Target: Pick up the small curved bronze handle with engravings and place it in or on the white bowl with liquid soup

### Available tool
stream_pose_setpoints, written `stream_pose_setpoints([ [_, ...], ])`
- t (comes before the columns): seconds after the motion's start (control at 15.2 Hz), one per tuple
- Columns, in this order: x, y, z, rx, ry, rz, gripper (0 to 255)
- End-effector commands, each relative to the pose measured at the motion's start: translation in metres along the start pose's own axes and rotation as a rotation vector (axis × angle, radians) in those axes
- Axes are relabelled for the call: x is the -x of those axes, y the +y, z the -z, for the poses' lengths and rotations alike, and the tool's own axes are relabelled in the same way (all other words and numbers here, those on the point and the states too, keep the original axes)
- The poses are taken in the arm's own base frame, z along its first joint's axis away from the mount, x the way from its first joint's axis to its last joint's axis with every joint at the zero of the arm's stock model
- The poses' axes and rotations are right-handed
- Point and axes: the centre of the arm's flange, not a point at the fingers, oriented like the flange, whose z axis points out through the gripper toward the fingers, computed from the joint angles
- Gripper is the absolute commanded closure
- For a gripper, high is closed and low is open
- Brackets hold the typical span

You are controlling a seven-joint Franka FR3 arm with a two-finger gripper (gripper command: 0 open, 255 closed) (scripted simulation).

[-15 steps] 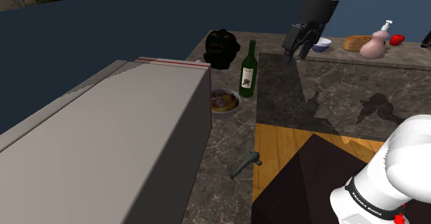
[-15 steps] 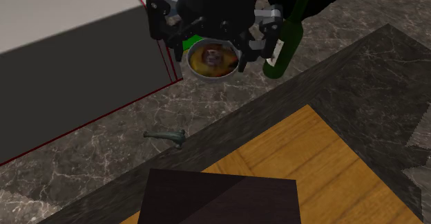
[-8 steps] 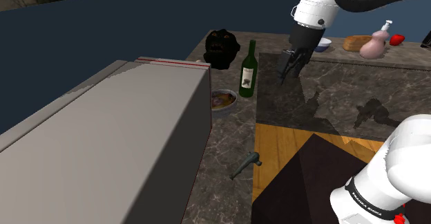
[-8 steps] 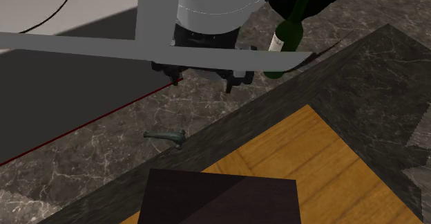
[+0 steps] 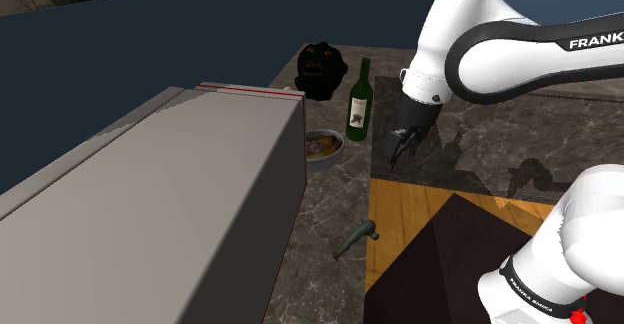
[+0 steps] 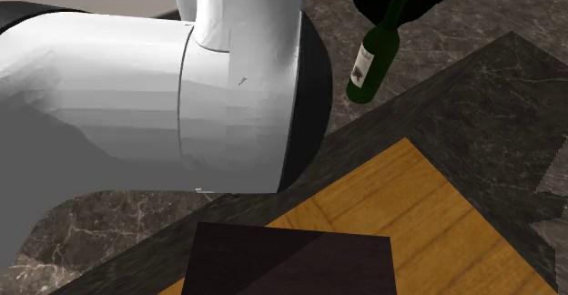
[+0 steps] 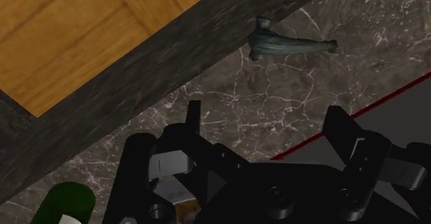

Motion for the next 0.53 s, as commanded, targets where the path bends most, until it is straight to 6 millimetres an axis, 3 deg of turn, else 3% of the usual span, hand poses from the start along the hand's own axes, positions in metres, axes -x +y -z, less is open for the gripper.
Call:
stream_pose_setpoints([
  [0.0, 0.002, -0.006, -0.024, 0.000, -0.008, 0.008, 0],
  [0.46, 0.012, -0.023, -0.114, -0.002, -0.041, 0.038, 0],
])
